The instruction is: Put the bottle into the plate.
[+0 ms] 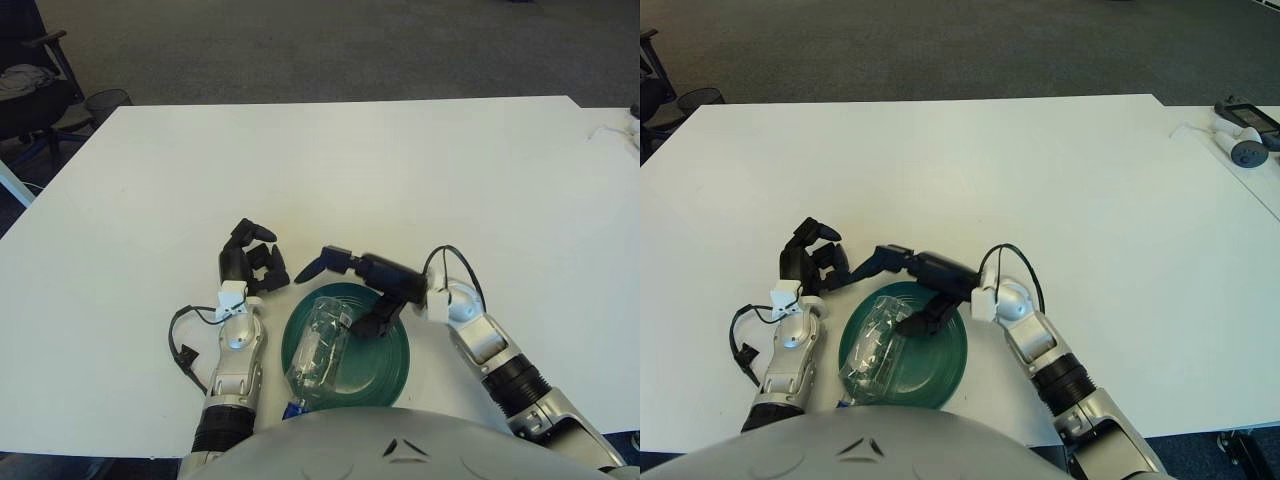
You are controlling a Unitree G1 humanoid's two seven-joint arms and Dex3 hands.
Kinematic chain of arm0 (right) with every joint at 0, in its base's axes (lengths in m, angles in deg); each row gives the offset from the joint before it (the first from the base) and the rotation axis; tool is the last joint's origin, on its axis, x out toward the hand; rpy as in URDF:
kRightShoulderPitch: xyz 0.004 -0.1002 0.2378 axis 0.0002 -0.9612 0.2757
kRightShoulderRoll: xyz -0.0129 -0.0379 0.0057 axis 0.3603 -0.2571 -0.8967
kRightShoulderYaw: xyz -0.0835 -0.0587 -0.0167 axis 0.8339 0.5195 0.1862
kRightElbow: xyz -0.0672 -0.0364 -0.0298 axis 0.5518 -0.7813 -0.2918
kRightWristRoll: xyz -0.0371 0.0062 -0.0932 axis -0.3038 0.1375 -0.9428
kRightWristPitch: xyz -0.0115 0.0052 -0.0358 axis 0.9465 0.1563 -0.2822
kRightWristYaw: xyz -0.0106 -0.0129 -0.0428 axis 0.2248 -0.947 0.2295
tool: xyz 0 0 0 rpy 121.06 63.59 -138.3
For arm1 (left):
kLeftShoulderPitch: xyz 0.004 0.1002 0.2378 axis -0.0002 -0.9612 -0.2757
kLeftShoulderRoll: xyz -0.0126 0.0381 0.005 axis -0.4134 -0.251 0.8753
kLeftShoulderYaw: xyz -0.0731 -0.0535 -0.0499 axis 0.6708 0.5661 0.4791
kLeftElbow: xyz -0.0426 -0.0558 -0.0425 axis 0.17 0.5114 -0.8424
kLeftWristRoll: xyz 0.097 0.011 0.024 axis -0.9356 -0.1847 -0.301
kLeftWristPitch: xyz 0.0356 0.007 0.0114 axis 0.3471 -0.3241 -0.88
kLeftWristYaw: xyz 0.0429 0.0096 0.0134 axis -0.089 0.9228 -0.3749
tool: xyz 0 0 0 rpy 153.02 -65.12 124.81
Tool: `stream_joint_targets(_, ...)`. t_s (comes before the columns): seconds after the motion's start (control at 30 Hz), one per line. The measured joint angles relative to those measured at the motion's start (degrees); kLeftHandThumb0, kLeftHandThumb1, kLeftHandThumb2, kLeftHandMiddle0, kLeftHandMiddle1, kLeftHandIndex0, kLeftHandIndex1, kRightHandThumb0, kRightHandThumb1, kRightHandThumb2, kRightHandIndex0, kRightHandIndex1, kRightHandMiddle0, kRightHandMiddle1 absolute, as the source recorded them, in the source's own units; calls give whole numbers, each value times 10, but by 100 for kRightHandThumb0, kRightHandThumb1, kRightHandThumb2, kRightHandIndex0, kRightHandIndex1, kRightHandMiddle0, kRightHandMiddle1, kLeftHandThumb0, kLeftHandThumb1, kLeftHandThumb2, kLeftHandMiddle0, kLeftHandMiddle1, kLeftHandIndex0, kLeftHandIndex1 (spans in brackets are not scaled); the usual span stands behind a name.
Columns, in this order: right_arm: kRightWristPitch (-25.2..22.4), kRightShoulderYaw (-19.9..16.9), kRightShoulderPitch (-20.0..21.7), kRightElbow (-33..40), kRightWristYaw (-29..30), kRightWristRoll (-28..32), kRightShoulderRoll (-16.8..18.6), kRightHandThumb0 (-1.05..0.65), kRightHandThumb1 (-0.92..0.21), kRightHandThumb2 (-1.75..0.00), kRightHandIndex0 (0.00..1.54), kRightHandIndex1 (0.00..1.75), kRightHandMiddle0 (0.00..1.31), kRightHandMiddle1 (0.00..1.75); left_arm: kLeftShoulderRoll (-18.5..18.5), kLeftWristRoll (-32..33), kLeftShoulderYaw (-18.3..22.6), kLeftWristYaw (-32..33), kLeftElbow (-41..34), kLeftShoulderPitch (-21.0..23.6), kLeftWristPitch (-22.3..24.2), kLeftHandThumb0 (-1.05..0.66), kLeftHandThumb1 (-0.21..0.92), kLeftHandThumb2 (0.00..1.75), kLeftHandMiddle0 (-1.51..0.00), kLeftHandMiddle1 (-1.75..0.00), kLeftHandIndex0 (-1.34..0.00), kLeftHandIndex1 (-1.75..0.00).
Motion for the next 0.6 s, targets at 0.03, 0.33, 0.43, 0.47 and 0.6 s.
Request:
stream_joint_targets(0.03, -8, -15, 4, 0, 1, 21, 3, -81, -92, -52, 9, 100, 0, 106, 0, 0, 0, 0, 0, 0, -1, -55, 13, 155, -131, -175, -76, -175)
stream_joint_targets(0.33, -63, -152, 32, -45, 77, 155, 80, -71, -74, -79, 20, 113, 9, 133, 0, 2, 2, -3, 37, 2, -59, -58, 7, 162, -135, -175, -82, -175)
stream_joint_targets(0.43, -66, -183, 29, -41, 112, 181, 117, -71, -76, -80, 20, 116, 12, 136, 0, 2, 3, -3, 44, 5, -69, -59, 6, 163, -135, -175, -83, -175)
stream_joint_targets(0.47, -70, -191, 25, -35, 121, 187, 127, -72, -80, -77, 20, 116, 11, 137, 0, 2, 3, -3, 45, 6, -68, -59, 6, 163, -135, -175, -83, -175)
stream_joint_targets(0.6, -86, -213, 6, -17, 151, 202, 155, -75, -89, -71, 18, 117, 5, 138, 0, 3, 3, -5, 45, 9, -63, -59, 6, 164, -136, -175, -83, -175)
